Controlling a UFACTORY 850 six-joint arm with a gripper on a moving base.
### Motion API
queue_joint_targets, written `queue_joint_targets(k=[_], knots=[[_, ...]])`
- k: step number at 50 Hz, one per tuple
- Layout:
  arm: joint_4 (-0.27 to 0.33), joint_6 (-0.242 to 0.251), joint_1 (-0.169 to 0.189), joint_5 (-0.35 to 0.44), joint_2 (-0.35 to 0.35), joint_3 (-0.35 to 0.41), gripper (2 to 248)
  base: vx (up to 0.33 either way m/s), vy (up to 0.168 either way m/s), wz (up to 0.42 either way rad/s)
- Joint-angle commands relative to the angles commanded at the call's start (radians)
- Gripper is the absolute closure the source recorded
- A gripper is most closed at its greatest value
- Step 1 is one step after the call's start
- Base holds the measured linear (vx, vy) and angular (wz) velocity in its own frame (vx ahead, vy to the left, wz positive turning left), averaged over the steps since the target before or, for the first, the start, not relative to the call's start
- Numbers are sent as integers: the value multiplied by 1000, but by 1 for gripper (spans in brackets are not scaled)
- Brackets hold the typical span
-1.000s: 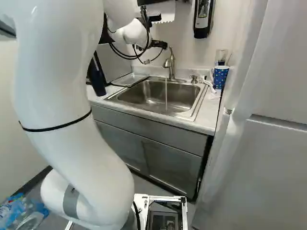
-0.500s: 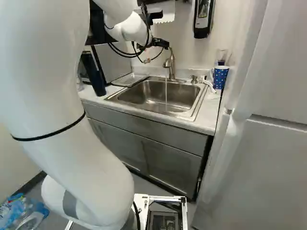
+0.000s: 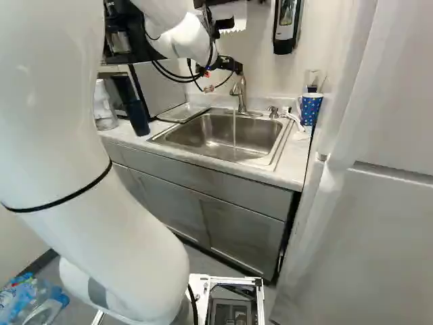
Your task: Rinse the cup and place it in the tray
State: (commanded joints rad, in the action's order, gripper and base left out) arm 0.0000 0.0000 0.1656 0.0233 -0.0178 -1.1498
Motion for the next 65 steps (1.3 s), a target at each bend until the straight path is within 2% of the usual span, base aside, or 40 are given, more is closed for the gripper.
queue_joint_targets(k=[27,65], knots=[[0,0,44,-102,62,62,3,0,0,0],[0,0,90,-300,142,139,3,0,0,0]])
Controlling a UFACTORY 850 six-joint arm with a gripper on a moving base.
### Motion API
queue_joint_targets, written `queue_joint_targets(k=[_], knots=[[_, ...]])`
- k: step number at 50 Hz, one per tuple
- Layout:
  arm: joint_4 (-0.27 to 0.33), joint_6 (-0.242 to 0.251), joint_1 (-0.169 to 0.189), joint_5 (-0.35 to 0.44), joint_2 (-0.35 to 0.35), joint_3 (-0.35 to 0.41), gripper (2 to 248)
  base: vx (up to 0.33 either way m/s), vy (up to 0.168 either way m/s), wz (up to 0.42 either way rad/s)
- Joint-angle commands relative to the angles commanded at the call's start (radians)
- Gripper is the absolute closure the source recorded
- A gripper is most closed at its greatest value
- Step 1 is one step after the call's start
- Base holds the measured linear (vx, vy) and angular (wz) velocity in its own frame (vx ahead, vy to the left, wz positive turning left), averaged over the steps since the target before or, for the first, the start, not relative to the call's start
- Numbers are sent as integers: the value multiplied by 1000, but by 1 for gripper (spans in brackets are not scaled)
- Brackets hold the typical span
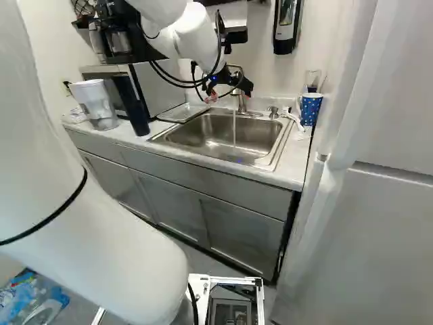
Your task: Rinse the cup and place it in the tray
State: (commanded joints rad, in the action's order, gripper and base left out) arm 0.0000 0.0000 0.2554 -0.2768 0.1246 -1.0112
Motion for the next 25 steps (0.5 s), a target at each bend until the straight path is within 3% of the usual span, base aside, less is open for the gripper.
queue_joint_targets(k=[16,25], knots=[[0,0,6,-77,35,33,3,0,0,0],[0,0,6,-82,35,33,3,0,0,0]])
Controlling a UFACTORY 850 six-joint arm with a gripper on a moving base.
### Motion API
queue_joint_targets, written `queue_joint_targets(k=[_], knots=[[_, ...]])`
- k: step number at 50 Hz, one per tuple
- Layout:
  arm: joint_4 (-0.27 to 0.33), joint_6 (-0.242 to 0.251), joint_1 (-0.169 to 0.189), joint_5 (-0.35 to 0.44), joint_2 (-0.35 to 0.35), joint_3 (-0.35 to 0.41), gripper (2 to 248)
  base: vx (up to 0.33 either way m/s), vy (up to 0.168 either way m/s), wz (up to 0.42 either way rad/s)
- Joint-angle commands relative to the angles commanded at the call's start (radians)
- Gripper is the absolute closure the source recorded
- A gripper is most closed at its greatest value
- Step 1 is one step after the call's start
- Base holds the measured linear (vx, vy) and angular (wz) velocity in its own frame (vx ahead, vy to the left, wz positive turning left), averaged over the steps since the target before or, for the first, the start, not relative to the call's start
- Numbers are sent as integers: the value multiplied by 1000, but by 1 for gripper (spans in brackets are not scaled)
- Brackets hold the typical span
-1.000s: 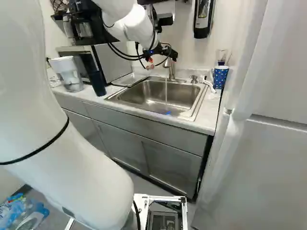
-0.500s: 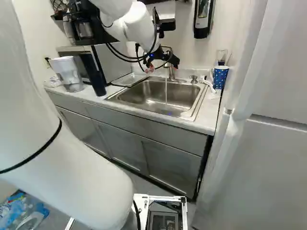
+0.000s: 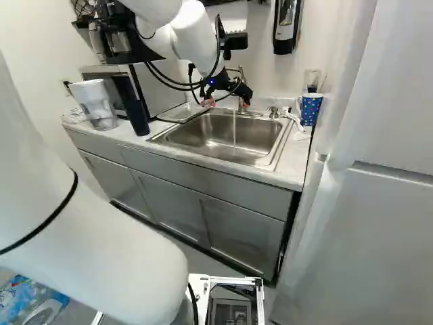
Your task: Rinse the cup and place it in the tray
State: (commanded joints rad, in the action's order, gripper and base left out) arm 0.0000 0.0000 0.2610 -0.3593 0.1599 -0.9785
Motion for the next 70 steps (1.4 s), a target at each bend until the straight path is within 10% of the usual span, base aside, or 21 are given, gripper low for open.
queue_joint_targets(k=[70], knots=[[0,0,-111,160,30,27,3,0,0,0]])
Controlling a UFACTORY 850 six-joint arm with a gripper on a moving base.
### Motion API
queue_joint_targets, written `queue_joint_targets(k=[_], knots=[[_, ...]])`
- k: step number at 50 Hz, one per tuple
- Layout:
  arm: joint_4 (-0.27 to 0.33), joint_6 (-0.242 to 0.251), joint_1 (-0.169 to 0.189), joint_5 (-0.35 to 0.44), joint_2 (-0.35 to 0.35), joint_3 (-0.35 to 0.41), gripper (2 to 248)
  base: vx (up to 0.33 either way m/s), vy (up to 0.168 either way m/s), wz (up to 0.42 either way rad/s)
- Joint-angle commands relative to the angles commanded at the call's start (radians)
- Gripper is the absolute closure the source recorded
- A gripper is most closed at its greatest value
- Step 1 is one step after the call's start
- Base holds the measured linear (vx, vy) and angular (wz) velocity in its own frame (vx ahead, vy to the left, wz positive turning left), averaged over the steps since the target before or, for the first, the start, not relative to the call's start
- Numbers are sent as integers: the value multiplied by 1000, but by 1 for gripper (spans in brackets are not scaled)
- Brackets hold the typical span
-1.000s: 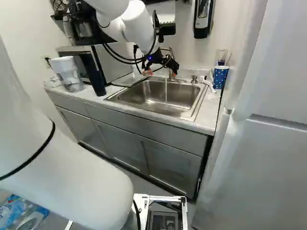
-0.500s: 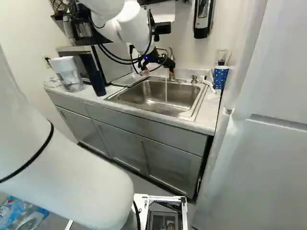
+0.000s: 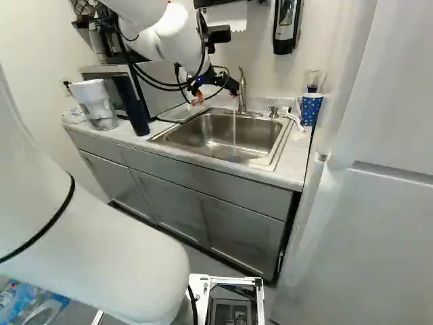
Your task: Rinse the cup and place it in the tray
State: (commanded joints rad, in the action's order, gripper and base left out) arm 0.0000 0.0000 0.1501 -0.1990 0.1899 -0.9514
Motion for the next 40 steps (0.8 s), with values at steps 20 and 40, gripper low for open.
queue_joint_targets(k=[20,40], knots=[[0,0,-56,91,11,10,3,0,0,0],[0,0,-112,183,-6,-6,3,0,0,0]])
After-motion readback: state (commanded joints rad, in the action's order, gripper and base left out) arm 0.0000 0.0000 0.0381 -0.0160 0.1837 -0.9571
